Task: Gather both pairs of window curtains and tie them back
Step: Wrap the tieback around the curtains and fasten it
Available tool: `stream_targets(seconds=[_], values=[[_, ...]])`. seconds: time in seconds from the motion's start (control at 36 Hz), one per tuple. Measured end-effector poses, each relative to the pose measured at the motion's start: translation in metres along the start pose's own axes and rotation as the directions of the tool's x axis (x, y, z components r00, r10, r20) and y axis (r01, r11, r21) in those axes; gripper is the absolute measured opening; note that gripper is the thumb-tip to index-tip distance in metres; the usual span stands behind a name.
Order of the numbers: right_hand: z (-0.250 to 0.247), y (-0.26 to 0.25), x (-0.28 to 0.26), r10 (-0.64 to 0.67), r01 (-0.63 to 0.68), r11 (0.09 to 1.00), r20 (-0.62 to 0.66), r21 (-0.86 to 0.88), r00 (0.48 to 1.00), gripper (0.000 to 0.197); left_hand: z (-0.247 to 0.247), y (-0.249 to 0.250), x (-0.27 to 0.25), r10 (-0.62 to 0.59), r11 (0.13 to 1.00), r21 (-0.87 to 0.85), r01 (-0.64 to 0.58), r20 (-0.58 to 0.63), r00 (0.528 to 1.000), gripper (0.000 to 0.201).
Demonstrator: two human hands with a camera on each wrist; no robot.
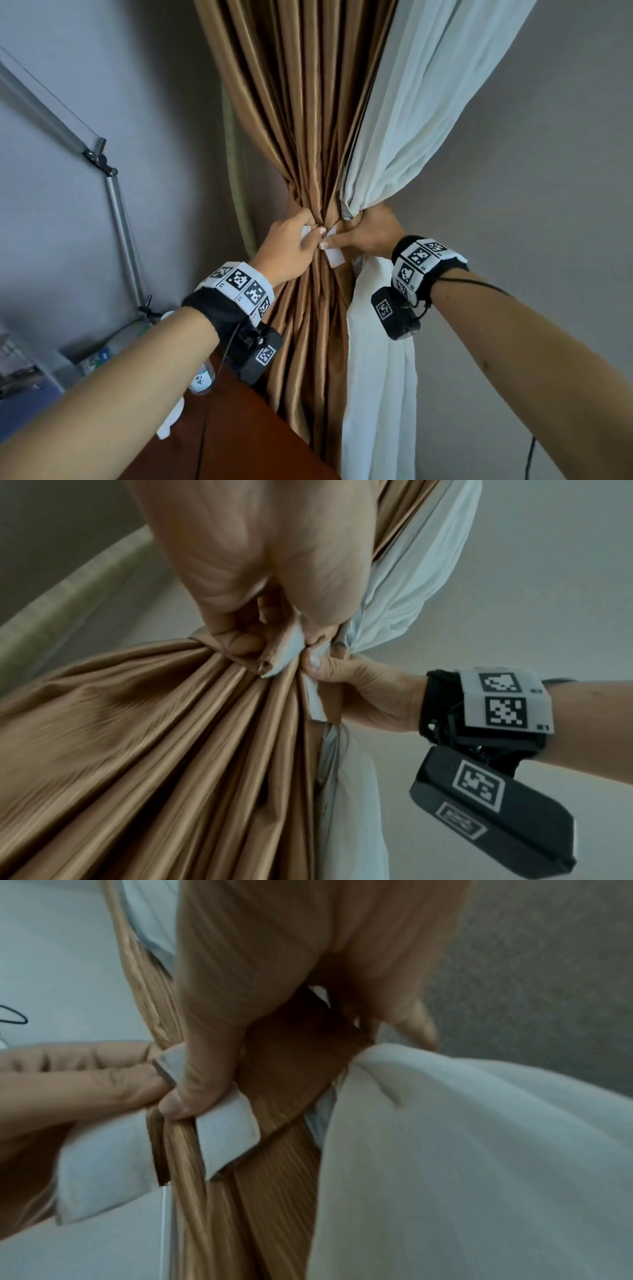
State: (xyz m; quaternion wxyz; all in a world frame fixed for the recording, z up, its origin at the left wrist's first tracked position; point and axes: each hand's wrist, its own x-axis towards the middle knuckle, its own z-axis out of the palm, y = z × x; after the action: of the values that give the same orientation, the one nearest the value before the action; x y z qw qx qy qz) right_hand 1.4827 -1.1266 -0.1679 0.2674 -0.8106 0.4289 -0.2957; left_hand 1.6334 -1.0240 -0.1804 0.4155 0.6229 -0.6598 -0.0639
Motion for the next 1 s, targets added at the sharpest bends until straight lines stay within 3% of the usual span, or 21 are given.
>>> stream_targets(seconds=[0.08,0.25,0.31,0.42,0.5,0.58,0.67,0.86,0.94,1.0], values=[[0.009,0.002,0.002,-0.015,0.017,0.998,-0.037,0.056,0.999,0.063,0.0,-0.011,0.0,0.048,0.997,0.054,-0.05,0.048,0.998,0.029],[0.03,-0.001,0.012,0.012,0.005,0.989,-0.117,0.147,0.993,0.057,-0.01,-0.02,0.007,0.12,0.96,0.231,-0.157,0.165,0.979,0.029],[0.036,-0.001,0.018,0.004,0.011,0.994,-0.127,0.113,0.992,0.071,-0.014,-0.019,0.018,0.066,0.972,0.215,-0.098,0.149,0.987,0.038],[0.044,0.001,0.025,0.003,0.007,0.998,-0.144,0.068,0.99,0.091,-0.016,-0.016,0.038,-0.173,0.982,0.098,0.16,0.138,0.975,0.047],[0.042,0.001,0.028,-0.041,0.049,0.998,-0.171,0.043,0.984,0.094,-0.011,-0.01,0.046,-0.312,0.947,-0.039,0.319,0.132,0.941,0.041],[0.038,0.002,0.031,-0.023,0.02,0.999,-0.125,-0.025,0.992,0.083,-0.009,-0.006,0.054,-0.421,0.875,-0.188,0.445,0.154,0.894,0.032],[0.034,0.003,0.029,-0.026,0.016,0.995,-0.106,-0.097,0.994,0.073,-0.006,-0.003,0.061,-0.453,0.848,-0.216,0.483,0.176,0.874,0.031],[0.018,0.003,0.008,0.029,-0.051,0.992,-0.192,-0.112,0.981,0.085,0.01,0.002,0.07,-0.453,0.863,-0.154,0.482,0.186,0.872,0.035],[0.005,-0.004,-0.005,-0.078,-0.037,0.951,-0.351,-0.308,0.933,0.068,0.013,0.005,0.073,-0.465,0.856,-0.159,0.492,0.181,0.867,0.034],[-0.005,-0.008,-0.01,-0.119,-0.008,0.961,-0.444,-0.275,0.888,0.054,0.014,0.006,0.075,-0.48,0.844,-0.169,0.509,0.186,0.857,0.034]])
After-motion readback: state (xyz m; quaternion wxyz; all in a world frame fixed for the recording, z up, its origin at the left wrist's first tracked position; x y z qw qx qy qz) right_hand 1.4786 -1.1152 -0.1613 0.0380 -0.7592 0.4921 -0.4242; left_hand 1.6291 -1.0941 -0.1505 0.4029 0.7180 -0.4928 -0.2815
